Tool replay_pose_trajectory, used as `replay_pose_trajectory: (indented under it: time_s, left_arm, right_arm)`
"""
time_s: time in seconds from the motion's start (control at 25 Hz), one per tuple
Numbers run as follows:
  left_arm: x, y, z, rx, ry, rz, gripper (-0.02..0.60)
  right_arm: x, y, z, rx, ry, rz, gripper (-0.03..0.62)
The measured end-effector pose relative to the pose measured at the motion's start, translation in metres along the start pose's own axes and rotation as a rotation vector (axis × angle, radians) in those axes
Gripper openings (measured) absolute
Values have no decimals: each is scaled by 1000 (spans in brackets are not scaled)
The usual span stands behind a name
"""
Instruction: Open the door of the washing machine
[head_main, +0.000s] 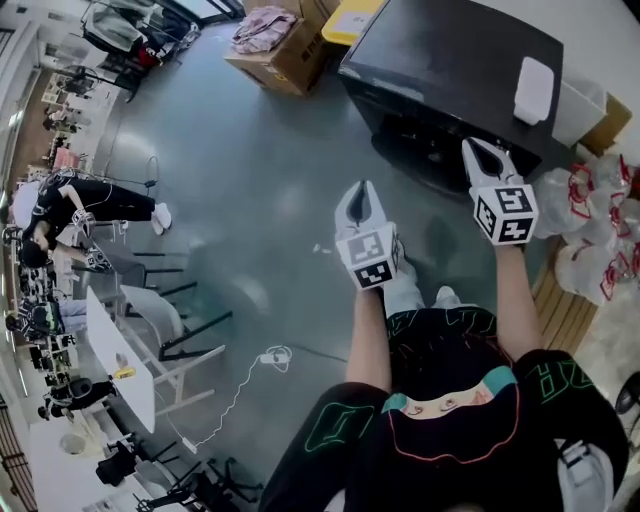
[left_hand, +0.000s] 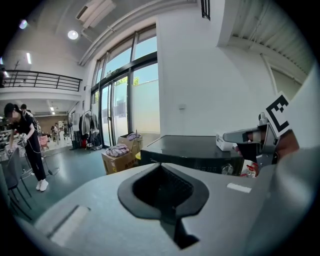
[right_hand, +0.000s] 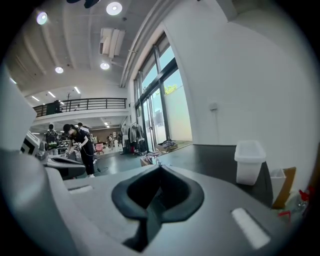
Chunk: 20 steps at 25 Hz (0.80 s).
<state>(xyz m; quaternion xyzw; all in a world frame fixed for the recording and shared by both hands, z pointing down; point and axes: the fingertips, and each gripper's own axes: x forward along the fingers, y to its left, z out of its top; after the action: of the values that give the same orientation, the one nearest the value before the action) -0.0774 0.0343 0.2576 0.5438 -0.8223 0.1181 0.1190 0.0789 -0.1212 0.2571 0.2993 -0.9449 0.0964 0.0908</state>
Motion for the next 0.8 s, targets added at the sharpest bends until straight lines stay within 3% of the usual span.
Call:
replay_pose_trajectory:
  time_s: [0.2,0.36,0.64,0.8]
  left_arm:
    - [75,5,3,42,31,-107,11]
    - [142,13,-13,36,91,-169,11]
    - [223,34,-82,-19,272,-273,11]
    - [250,37,-117,25,326,-330,12]
  right_arm:
    - [47,-12,1,-30,26,-62,3]
    - [92,-4,-17,-112,88,-46,3]
    - [138,-4,-84,-122,290,-105,3]
    - [147,-3,-117,-149,403,-140,3]
